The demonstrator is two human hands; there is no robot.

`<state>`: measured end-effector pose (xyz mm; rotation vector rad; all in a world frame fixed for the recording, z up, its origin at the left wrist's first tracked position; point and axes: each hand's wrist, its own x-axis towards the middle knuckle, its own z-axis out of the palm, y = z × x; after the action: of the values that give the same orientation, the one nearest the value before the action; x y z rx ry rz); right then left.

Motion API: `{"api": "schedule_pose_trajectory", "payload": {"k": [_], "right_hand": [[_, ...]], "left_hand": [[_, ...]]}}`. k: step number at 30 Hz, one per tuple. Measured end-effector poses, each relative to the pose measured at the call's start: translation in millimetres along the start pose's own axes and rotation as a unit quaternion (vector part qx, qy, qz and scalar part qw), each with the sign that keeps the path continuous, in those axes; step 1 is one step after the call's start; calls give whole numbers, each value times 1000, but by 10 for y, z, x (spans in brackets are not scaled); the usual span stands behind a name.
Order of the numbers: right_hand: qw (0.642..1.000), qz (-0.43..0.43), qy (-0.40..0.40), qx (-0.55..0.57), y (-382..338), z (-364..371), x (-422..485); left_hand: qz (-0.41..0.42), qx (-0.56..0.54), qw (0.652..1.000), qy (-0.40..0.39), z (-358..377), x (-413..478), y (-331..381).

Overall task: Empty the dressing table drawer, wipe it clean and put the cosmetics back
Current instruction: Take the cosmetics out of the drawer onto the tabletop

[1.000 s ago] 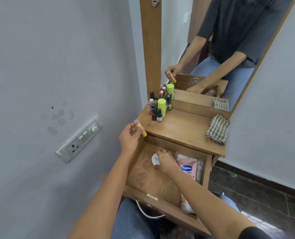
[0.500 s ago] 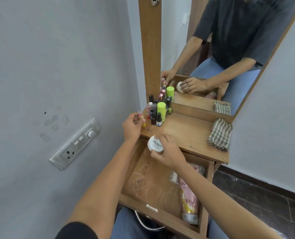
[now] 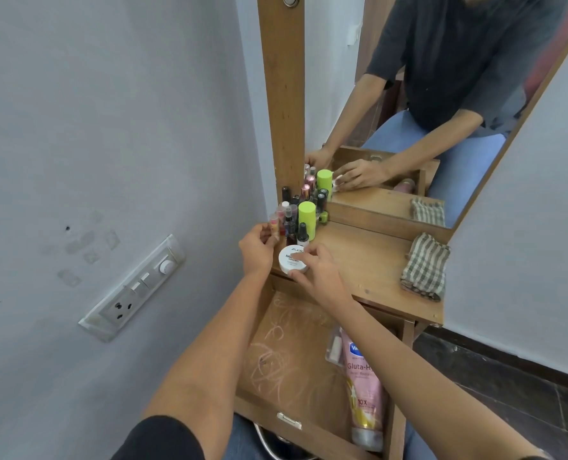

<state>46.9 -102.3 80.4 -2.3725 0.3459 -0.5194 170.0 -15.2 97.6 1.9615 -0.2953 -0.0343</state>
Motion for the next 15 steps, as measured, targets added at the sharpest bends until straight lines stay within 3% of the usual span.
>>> {"api": "schedule_pose_trajectory", "payload": {"k": [15], "right_hand": [[999, -34, 23, 0, 62, 63, -28]], "left_hand": [[-2, 3, 1000, -22, 28, 66, -45]]}}
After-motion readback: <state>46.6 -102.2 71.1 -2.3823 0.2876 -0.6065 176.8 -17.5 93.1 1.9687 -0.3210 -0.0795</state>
